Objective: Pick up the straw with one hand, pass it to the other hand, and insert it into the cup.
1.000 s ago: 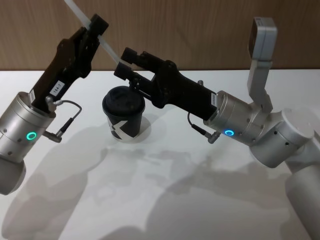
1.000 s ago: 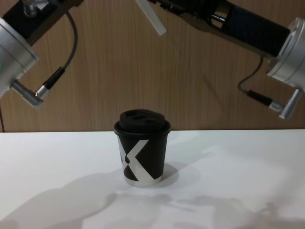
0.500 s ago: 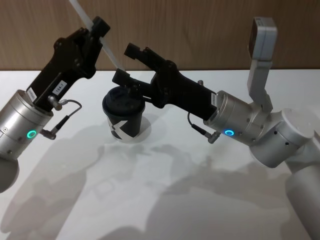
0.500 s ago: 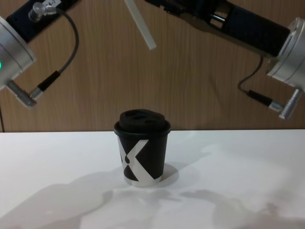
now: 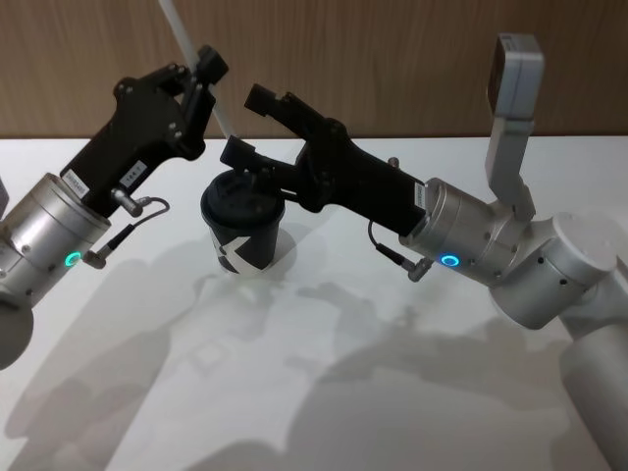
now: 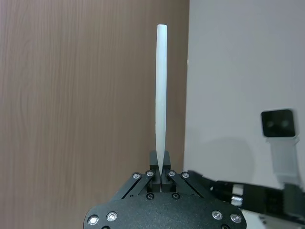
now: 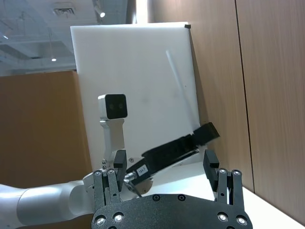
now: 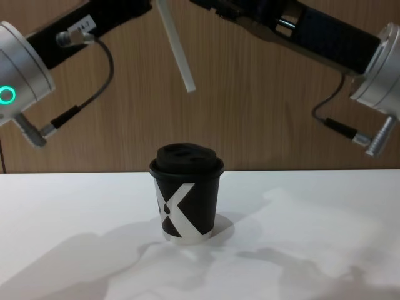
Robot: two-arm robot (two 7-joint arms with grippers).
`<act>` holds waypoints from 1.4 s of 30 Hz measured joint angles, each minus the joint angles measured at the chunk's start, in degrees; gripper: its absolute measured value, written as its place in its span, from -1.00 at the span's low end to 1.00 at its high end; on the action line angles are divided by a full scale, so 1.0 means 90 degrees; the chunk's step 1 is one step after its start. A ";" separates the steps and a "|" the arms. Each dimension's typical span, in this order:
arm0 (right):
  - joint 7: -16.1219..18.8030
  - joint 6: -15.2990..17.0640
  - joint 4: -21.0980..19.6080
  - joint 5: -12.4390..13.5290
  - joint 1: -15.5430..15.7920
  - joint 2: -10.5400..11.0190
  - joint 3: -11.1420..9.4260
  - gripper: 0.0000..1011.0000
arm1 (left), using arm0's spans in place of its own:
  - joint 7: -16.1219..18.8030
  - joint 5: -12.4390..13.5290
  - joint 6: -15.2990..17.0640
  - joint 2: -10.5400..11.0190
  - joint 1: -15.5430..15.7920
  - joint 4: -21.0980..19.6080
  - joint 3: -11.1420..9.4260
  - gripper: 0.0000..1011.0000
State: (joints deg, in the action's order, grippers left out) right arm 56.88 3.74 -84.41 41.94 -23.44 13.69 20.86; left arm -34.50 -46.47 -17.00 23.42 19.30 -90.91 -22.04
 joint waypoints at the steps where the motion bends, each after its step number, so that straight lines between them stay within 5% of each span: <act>1: 0.0000 0.0000 0.0000 0.0000 0.0000 0.0000 0.0000 0.98 | 0.0042 0.0079 0.0000 -0.0005 0.0022 0.0033 -0.0016 -0.99; 13: 0.0000 0.0000 0.0000 0.0000 0.0000 0.0000 0.0000 0.98 | 0.0114 0.0317 0.0040 -0.0146 0.0160 0.0417 -0.0065 -0.99; 42: 0.0000 0.0000 0.0000 0.0000 0.0000 0.0000 0.0000 0.98 | 0.0073 0.0361 0.0168 -0.0509 0.0359 0.1285 0.0001 -0.99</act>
State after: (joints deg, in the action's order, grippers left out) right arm 56.89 3.74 -84.41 41.94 -23.44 13.69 20.87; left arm -33.84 -43.22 -15.49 18.84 22.52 -79.34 -22.03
